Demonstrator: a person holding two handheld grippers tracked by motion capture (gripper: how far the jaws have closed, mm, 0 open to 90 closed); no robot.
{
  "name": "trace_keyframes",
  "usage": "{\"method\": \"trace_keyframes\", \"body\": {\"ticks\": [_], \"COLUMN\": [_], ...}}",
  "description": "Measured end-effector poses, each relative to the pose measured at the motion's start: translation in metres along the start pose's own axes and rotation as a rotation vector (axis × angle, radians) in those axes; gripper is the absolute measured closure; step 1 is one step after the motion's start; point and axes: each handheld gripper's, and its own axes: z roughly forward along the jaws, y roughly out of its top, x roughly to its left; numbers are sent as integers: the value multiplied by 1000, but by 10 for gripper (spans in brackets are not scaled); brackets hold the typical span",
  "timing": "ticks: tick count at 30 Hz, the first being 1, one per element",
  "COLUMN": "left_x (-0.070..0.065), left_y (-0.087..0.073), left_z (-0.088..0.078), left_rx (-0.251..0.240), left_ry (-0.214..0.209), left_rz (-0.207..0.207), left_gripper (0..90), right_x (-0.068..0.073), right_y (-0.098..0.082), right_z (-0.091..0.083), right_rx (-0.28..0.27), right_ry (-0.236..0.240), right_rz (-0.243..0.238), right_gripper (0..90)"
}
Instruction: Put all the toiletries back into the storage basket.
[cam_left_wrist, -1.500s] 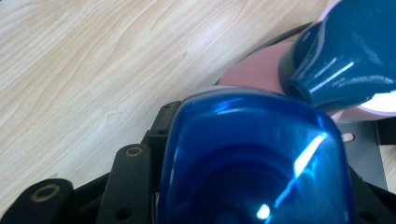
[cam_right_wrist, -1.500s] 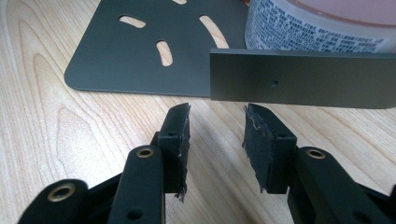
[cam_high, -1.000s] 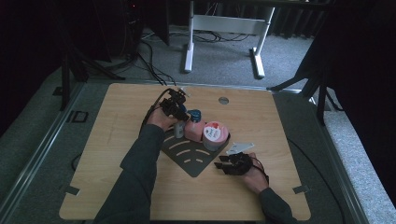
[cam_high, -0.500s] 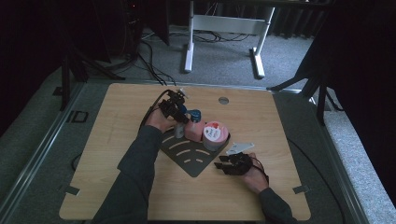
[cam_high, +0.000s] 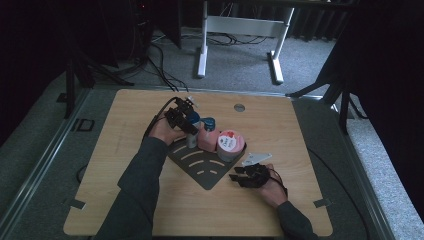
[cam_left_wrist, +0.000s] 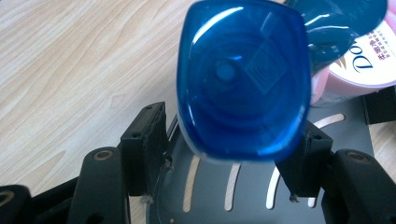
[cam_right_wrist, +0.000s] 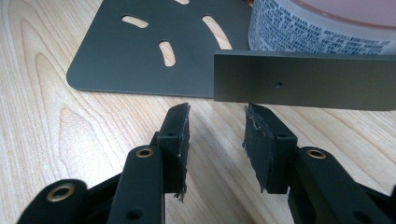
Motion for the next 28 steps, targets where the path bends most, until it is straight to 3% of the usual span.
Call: {"method": "trace_keyframes", "body": {"ticks": [12, 17, 28], "left_x": [-2, -4, 0], "left_y": [-23, -33, -61], "left_z": [-11, -13, -16], "left_rx": [-43, -48, -124], "left_ry": [7, 31, 52], "left_rz": [4, 16, -26], "left_gripper": [415, 416, 421], "right_x": [0, 0, -2], "right_y": [0, 0, -2], "right_z": [0, 0, -2], "right_rx": [1, 1, 3], "right_ry": [-1, -1, -6], "right_rz": [-1, -1, 5], "right_gripper": [599, 599, 598]}}
